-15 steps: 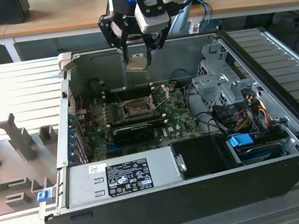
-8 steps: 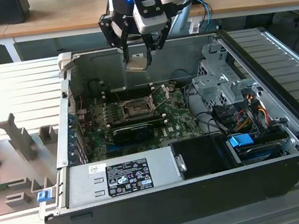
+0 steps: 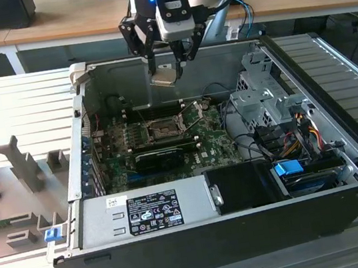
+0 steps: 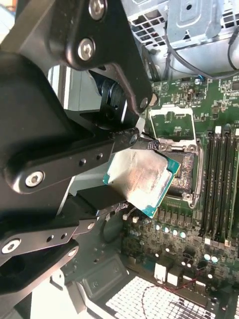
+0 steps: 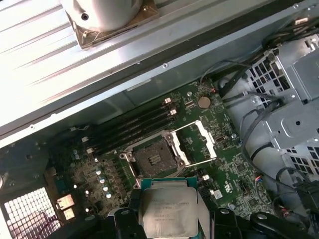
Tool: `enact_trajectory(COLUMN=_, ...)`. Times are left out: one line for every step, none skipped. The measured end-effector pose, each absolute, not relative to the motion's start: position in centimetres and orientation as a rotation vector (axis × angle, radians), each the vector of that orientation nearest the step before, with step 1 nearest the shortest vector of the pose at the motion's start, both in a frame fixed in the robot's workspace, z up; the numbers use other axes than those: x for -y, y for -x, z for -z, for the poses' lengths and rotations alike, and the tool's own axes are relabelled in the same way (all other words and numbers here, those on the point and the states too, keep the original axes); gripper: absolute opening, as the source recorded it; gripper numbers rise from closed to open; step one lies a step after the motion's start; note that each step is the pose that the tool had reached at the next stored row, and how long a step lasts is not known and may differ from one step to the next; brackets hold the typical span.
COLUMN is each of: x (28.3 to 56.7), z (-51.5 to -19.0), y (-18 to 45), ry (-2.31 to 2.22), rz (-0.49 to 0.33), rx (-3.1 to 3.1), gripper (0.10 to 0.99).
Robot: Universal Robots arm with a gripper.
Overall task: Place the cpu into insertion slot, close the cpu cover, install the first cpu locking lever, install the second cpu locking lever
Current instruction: 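Place the cpu into insertion slot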
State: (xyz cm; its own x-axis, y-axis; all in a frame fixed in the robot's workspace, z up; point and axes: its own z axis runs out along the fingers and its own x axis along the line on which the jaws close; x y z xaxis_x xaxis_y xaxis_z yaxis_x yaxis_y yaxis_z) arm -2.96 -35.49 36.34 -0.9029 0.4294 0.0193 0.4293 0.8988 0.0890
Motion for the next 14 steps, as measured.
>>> enact_trajectory(x=35.49, z=-36.34, y=2.96, ry=-0.711, rz=-0.143, rx=-3.055, gripper=0.529)
enact_trajectory(x=35.49, z=-36.33, y=2.96, ry=-0.73, rz=-0.143, rx=-3.05, gripper=0.529)
enact_trajectory(x=35.49, z=-36.33, y=2.96, ry=-0.74, rz=-0.143, rx=-3.047, gripper=0.529)
enact_trajectory(x=35.49, z=-36.32, y=2.96, ry=-0.752, rz=-0.143, rx=-3.044, gripper=0.529)
enact_trajectory(x=35.49, z=-36.32, y=2.96, ry=-0.778, rz=-0.143, rx=-3.037, gripper=0.529)
enact_trajectory(x=35.49, z=-36.32, y=2.96, ry=-0.794, rz=-0.143, rx=-3.032, gripper=0.529)
enact_trajectory(x=35.49, z=-36.32, y=2.96, ry=-0.807, rz=-0.143, rx=-3.028, gripper=0.529)
enact_trajectory(x=35.49, z=-36.31, y=2.96, ry=-0.829, rz=-0.143, rx=-3.022, gripper=0.529)
enact_trajectory(x=35.49, z=-36.31, y=2.96, ry=-0.855, rz=-0.143, rx=-3.014, gripper=0.529)
enact_trajectory(x=35.49, z=-36.31, y=2.96, ry=-0.87, rz=-0.143, rx=-3.009, gripper=0.529)
enact_trajectory(x=35.49, z=-36.3, y=2.96, ry=-0.883, rz=-0.143, rx=-3.005, gripper=0.529)
enact_trajectory(x=35.49, z=-36.29, y=2.96, ry=-0.908, rz=-0.143, rx=-2.996, gripper=0.529)
enact_trajectory(x=35.49, z=-36.28, y=2.96, ry=-0.925, rz=-0.143, rx=-2.991, gripper=0.529)
enact_trajectory(x=35.49, z=-36.27, y=2.96, ry=-0.943, rz=-0.143, rx=-2.985, gripper=0.529)
